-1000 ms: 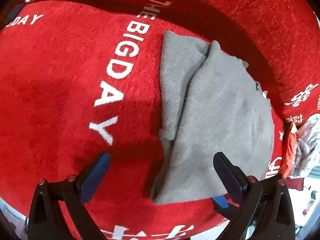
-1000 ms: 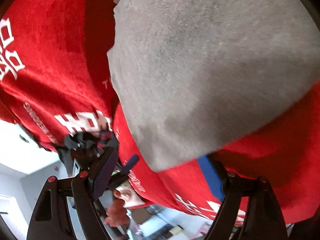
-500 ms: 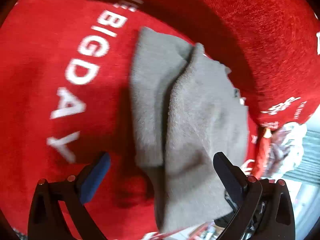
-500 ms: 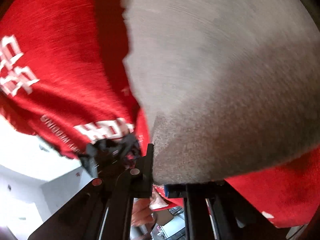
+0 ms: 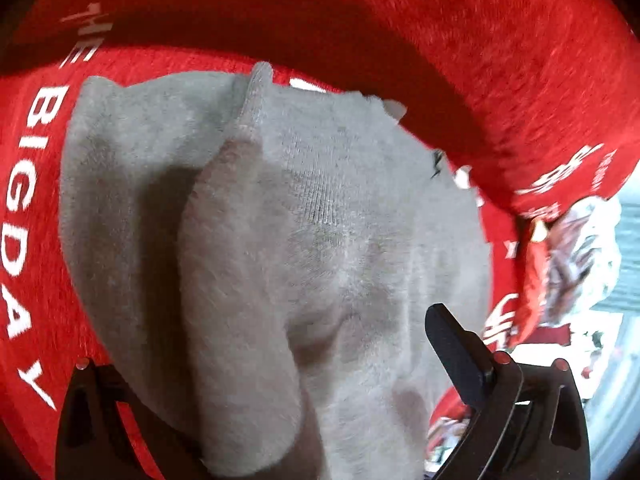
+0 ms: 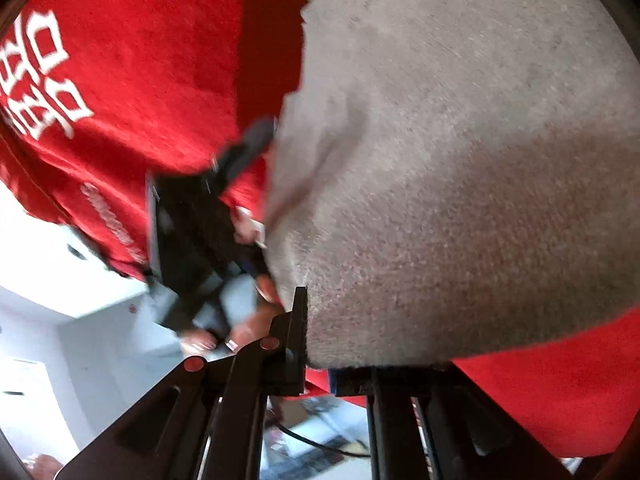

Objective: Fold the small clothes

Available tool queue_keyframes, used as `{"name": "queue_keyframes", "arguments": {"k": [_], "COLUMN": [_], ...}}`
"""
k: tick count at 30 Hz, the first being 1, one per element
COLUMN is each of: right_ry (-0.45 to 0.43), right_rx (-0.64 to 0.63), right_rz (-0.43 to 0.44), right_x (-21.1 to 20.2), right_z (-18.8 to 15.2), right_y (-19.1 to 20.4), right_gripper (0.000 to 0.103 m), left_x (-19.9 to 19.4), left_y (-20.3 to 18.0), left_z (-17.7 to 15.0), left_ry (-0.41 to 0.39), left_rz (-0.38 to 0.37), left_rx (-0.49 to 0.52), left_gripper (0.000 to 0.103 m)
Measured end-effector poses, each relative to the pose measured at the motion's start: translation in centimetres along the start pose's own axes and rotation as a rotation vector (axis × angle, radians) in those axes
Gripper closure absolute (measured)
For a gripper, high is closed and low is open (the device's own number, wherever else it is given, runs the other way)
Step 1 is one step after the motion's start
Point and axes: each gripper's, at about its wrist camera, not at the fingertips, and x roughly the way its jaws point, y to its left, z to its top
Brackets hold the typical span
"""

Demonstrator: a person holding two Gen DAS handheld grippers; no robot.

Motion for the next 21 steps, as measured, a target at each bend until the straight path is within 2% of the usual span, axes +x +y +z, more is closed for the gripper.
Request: {"name": "queue_keyframes", "arguments": {"k": [1, 4, 6, 7, 8, 10, 11, 12, 13, 14, 17, 20, 21], "right_ry": [0.032, 0.136, 0.161, 0.154, 0.132, 0.058, 0.010, -0.033, -0.083, -0.127, -0.189, -0.186, -0.163], "right_rx": [-0.025, -0.092, -0.143, -0.177, -0.202, -0.235, -0.247, -0.255, -0.264, -0.271, -0.294, -0.332, -0.351], "right_rz": [-0.066, -0.237, -0.303, -0.334, -0.359, -0.400, -0.419, -0.432, -0.443, -0.467, -0.522, -0.552, -0.587], "right_x": [0.1, 0.2, -0.7, -1.6, -2.6, -4.6, -5.6, -6.4, -7.2, -7.7, -7.9, -6.5, -5.4], "right_z": [-0.1, -0.7, -1.1, -1.0, -0.8, 0.1, 0.8, 1.4, 2.2, 3.2, 5.5, 7.2, 7.6], "right_y": [0.1, 0.2, 0.5, 1.0, 1.3, 2.1, 2.4, 2.7, 2.9, 3.2, 3.4, 3.4, 3.0], "right_gripper": [0.094, 0.088, 0.083, 0.077, 0.064, 0.058, 0.059, 0.062, 0.077, 0.096, 0.098, 0.098, 0.098], "left_x": [0.3, 0.5, 0.6, 0.6, 0.6, 0.5, 0.5, 0.4, 0.2, -0.1, -0.5, -1.3, -1.8], "left_y": [-0.1, -0.7, -0.5, -0.6, -0.7, -0.9, -1.1, -1.2, -1.2, -1.0, -1.2, -2.0, -2.1], "left_z": [0.0, 0.0, 0.0, 0.0, -0.1, -0.2, -0.3, -0.3, -0.2, -0.2, -0.3, -0.6, -0.7], "left_ry": [-0.001, -0.011, -0.003, 0.000, -0.002, -0.017, -0.023, -0.028, -0.034, -0.038, -0.051, -0.089, -0.101], "left_rz": [0.028, 0.064, 0.094, 0.102, 0.115, 0.179, 0.218, 0.223, 0.223, 0.220, 0.225, 0.215, 0.202], "left_rx": [0.005, 0.032, 0.051, 0.059, 0.070, 0.083, 0.097, 0.101, 0.100, 0.099, 0.104, 0.098, 0.093], "left_gripper": [0.012, 0.014, 0.018, 0.018, 0.020, 0.042, 0.047, 0.056, 0.065, 0.068, 0.074, 0.077, 0.078]}}
